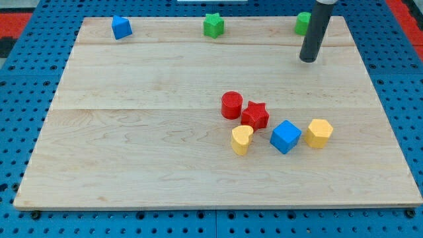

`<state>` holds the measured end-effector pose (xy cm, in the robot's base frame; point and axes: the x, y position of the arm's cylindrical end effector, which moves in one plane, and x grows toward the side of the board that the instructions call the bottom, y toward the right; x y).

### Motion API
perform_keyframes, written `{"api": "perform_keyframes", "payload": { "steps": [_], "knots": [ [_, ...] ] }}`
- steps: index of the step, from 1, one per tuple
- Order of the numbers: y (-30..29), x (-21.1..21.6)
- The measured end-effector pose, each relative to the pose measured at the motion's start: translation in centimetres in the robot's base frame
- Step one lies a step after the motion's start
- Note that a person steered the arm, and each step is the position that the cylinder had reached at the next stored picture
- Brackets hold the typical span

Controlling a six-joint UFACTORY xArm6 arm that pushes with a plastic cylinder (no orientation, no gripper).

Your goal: Move the yellow heart towards the right center of the board

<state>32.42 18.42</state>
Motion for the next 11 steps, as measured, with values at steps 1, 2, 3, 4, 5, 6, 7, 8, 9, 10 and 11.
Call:
{"api": "perform_keyframes", "payload": {
  "steps": [1,2,3,4,5,6,7,8,9,10,11],
  "knots": [
    [1.2,2.1],
    [0.8,7.4],
    [4.1,13.2],
    [3.8,18.7],
    [-6.7,24.3],
    [-10.8,21.6],
    [-15.5,18.1],
    [-20.3,16.5],
    [-19.3,13.5],
    [-25.0,13.7],
    [-20.8,14.5]
  ]
}}
